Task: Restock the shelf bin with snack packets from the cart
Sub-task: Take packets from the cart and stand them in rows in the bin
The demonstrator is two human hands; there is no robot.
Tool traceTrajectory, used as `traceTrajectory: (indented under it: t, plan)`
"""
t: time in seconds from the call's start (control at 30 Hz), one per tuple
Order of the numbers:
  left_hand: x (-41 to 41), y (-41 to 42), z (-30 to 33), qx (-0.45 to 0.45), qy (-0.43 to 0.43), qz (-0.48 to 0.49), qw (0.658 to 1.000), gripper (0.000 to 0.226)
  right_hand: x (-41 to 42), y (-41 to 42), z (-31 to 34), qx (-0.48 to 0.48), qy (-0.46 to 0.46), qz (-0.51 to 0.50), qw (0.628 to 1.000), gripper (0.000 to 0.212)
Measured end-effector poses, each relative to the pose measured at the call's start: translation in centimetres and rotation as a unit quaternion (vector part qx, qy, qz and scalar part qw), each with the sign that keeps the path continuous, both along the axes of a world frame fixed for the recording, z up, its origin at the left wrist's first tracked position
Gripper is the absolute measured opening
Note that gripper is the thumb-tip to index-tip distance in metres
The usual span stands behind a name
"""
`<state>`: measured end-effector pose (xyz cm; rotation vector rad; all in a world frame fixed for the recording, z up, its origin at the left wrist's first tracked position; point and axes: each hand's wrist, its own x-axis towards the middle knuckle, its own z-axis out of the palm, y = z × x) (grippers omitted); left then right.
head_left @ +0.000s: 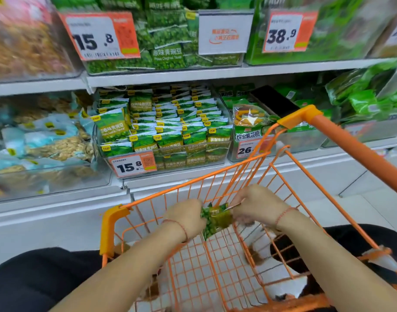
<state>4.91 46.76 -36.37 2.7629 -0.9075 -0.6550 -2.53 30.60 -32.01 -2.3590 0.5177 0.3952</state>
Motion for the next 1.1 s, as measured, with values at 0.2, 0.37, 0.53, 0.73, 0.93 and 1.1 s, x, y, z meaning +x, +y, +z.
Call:
traceTrajectory:
  t: [0.2,0.37,0.53,0.73,0.93,1.1]
  plan:
    - [-0.4,3.9,5.1,-0.341,0.113,0.166,0.918,0.014,-3.3,1.0,5.6,0.289,-0.263,-0.175,0.904,0.024]
    - [-1.5,3.9,6.0,-0.494,0.070,0.231,0.835,0.022,-1.4,2.4,5.6,0.289,-0.309,-0.164,0.891,0.013]
    - [-0.8,4.0,4.5,-0.532,-0.004,0.276,0.801,0.035,1.0,3.7,3.9,0.450,-0.285,-0.236,0.812,0.028]
    - [-0.6,4.6,3.0,-0.500,-0.080,0.229,0.832,0.024,1.6,3.7,2.0,0.565,-0.311,-0.275,0.713,0.012]
    - [-1.4,3.9,1.9,-0.472,-0.091,0.144,0.865,0.015,1.2,3.8,2.3,0.563,-0.346,-0.202,0.723,0.020]
    - [-2.3,3.6,2.1,-0.489,-0.066,0.113,0.862,0.012,1.2,4.5,1.9,0.563,-0.347,-0.211,0.720,0.018]
